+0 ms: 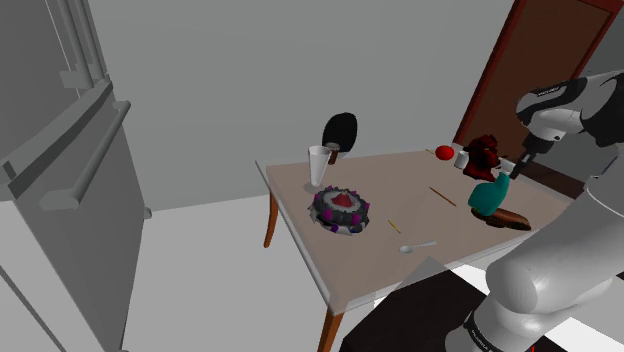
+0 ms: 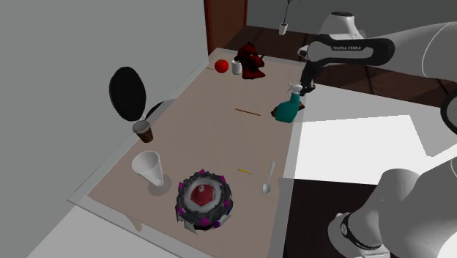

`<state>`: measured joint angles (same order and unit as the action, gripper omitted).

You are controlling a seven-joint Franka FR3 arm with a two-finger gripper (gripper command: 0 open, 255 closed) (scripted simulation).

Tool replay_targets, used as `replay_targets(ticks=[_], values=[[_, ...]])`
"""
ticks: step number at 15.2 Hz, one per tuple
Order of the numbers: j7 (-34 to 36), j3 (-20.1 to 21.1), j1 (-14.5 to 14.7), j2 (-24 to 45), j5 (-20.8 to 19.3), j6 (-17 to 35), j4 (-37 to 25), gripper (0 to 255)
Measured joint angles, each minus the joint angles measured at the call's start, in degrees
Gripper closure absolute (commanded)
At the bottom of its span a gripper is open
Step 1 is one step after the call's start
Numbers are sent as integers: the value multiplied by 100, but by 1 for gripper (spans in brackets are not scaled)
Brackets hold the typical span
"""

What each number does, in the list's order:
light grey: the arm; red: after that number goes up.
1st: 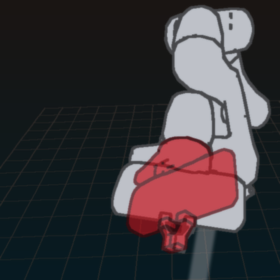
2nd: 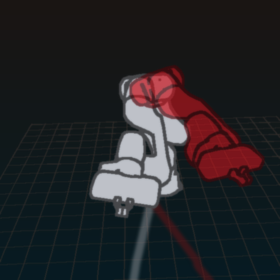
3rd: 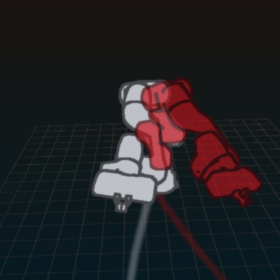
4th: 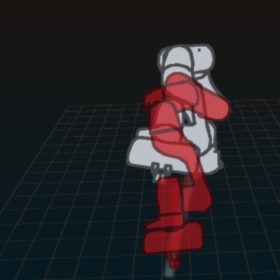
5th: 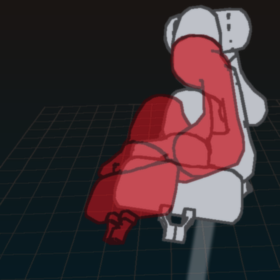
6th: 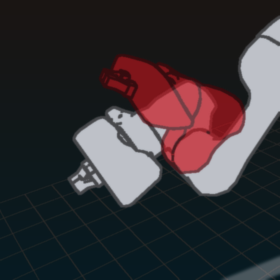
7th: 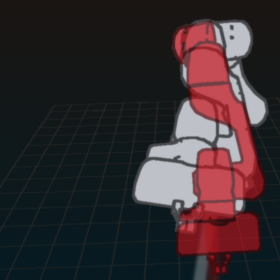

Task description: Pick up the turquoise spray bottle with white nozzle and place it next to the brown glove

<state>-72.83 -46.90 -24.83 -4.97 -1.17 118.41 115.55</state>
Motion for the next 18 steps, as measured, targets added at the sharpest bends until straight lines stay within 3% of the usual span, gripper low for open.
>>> replay_targets(ticks=[9, 18], values=[[-154, -58, -2, 227, 201, 681, 528, 255], [-513, -104, -30, 687, 672, 1313, 864, 255]])
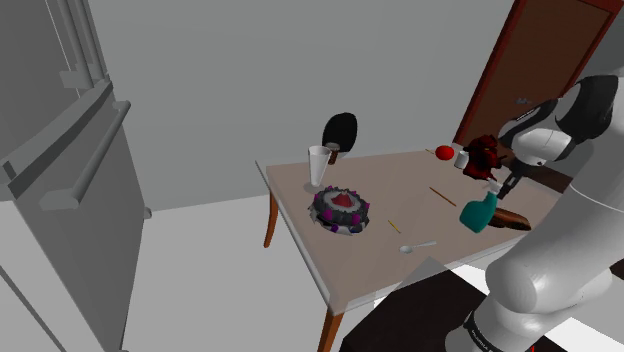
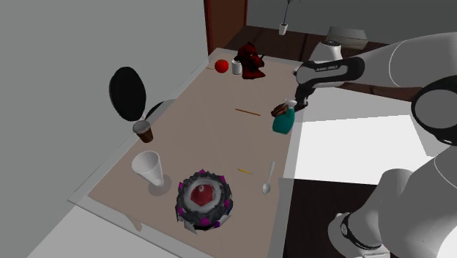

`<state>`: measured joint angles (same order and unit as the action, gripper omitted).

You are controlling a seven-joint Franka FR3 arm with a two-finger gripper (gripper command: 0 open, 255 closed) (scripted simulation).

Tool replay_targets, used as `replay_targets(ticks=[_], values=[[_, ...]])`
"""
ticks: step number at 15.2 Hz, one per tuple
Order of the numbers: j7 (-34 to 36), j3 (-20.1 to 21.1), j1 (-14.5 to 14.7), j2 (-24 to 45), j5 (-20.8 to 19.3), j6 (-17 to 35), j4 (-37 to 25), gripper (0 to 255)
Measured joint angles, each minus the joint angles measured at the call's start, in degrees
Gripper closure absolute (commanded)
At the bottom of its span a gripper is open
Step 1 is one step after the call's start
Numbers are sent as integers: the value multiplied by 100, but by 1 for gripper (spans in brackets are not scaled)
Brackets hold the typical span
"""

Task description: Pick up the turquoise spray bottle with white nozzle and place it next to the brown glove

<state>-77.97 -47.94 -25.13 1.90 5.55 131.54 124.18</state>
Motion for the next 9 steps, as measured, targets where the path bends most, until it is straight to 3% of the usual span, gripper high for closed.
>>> replay_targets(ticks=[7, 8, 9], values=[[-86, 6, -12, 106, 120, 142, 73, 255], [-86, 6, -12, 107, 120, 142, 74, 0], [-86, 6, -12, 107, 121, 143, 74, 0]])
